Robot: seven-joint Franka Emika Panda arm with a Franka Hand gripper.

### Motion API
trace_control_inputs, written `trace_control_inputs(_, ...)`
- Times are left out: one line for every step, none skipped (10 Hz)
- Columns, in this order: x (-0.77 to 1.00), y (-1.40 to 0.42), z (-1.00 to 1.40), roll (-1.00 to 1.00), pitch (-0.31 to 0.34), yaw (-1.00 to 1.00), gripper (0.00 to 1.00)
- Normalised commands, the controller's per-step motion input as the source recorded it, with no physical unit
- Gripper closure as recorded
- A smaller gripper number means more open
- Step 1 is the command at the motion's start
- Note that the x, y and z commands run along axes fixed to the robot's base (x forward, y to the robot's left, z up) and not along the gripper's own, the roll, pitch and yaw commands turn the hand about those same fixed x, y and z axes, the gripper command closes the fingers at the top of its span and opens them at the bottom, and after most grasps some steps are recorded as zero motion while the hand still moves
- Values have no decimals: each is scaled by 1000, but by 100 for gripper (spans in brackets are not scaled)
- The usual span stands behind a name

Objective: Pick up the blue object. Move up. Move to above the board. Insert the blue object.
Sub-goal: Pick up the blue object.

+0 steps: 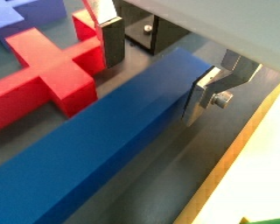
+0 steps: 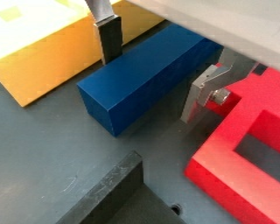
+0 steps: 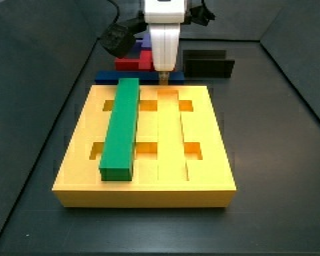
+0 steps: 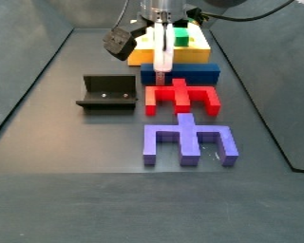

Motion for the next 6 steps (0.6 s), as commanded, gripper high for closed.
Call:
trace_control_inputs(0, -120, -129, 16, 226, -120, 0)
trace_control_inputs(0, -106, 0, 46, 227, -100, 0)
trace_control_inputs(-71, -66, 0, 57, 180, -97, 0)
trace_control_inputs(-206, 0, 0, 84, 156, -134, 0)
trace_control_inputs(-174, 0, -3, 106, 141, -123, 0)
trace_control_inputs(-69, 0, -6, 121, 131, -6, 0)
